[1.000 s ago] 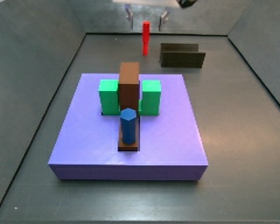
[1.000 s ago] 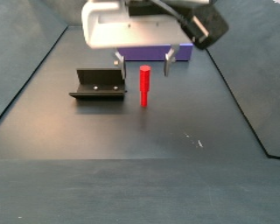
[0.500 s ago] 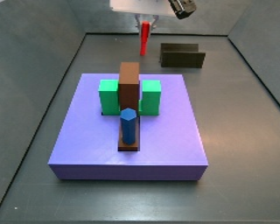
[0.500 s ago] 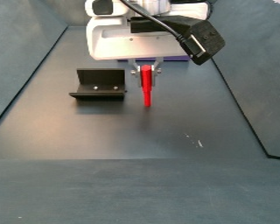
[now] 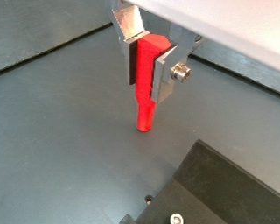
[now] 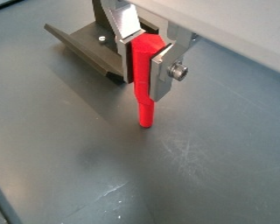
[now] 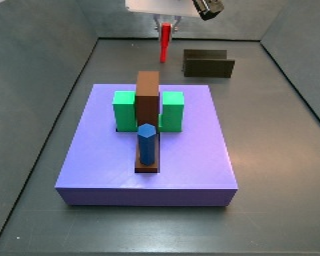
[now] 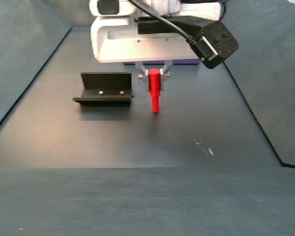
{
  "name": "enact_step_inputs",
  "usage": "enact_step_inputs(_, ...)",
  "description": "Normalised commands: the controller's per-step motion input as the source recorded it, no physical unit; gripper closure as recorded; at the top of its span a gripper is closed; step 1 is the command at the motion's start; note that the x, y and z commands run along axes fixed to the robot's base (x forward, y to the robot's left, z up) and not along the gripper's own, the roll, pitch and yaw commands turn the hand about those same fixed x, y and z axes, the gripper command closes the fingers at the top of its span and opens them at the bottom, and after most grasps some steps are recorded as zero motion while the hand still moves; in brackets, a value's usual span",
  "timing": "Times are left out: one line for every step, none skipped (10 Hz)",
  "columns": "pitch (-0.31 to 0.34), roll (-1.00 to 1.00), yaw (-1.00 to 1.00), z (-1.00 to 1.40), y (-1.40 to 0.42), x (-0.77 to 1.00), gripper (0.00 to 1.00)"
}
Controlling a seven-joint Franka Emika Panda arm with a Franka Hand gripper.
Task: Pick up the red object. Move up. Move to above the board. Insert the red object.
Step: Pick up the red object, then move up.
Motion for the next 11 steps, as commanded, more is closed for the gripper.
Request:
enact_step_inputs(0.000, 0.00, 0.00, 0.00, 0.00, 0.00, 1.00)
enact_step_inputs(0.000, 0.00, 0.00, 0.00, 0.00, 0.00, 1.00)
enact_step_inputs(0.000, 0.00, 0.00, 0.00, 0.00, 0.00, 1.00)
enact_step_inputs(0.000, 0.00, 0.00, 0.00, 0.00, 0.00, 1.00)
enact_step_inputs(0.000, 0.00, 0.00, 0.00, 0.00, 0.00, 1.00)
enact_step_inputs(0.000, 0.00, 0.00, 0.00, 0.00, 0.00, 1.00)
enact_step_inputs(0.000, 0.00, 0.00, 0.00, 0.00, 0.00, 1.00)
enact_step_inputs(0.000, 0.00, 0.00, 0.00, 0.00, 0.00, 1.00)
enact_step_inputs(0.000, 0.00, 0.00, 0.00, 0.00, 0.00, 1.00)
enact_step_inputs(0.000, 0.00, 0.00, 0.00, 0.00, 0.00, 1.00)
enact_step_inputs(0.000, 0.00, 0.00, 0.83, 0.00, 0.00, 1.00)
